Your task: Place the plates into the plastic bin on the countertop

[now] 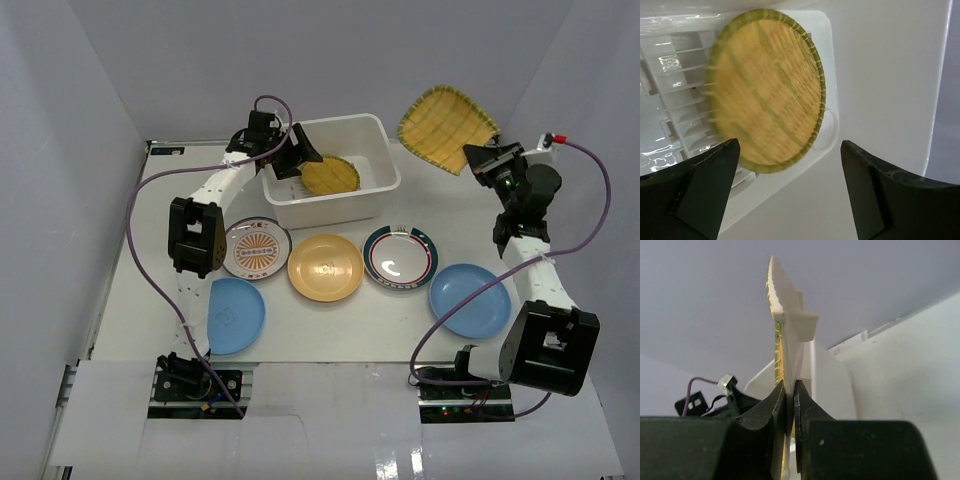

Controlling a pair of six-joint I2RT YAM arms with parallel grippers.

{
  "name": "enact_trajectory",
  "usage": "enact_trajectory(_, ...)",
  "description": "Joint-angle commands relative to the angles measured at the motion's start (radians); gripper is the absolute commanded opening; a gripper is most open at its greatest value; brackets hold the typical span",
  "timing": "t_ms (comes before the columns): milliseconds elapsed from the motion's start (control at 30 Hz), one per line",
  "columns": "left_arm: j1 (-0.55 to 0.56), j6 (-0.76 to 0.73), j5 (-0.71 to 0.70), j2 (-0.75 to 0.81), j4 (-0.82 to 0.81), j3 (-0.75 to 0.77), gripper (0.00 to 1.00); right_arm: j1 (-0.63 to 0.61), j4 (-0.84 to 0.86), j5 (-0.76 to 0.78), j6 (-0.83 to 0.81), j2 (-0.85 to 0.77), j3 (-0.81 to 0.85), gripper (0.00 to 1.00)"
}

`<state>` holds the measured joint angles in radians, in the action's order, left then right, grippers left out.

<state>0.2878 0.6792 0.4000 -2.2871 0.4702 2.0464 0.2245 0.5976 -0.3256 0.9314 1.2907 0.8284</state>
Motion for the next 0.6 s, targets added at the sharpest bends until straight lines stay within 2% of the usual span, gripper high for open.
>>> enact_trajectory(0, -0.003, -0.001, 0.054, 0.073, -0.002, 0.06, 0.94, -0.112, -0.082, -0.072, -0.13, -0.001, 0.186, 0.08)
enact_trajectory(67, -0.003, -0.003, 0.077, 0.106, -0.022, 0.075, 0.96, -0.192, -0.163, -0.078, -0.186, 0.04, 0.254, 0.08)
enact_trajectory(200, -0.003, 0.025, 0.103, 0.216, -0.111, 0.074, 0.98, -0.309, -0.202, -0.043, -0.204, 0.117, 0.354, 0.08)
enact_trajectory(333, -0.012, -0.013, 0.025, 0.415, -0.154, 0.026, 0.98, -0.393, -0.272, -0.029, -0.232, 0.209, 0.49, 0.08)
enact_trajectory(567, -0.058, -0.102, -0.159, 0.834, -0.205, -0.47, 0.98, -0.556, -0.456, -0.016, -0.335, 0.462, 0.745, 0.08)
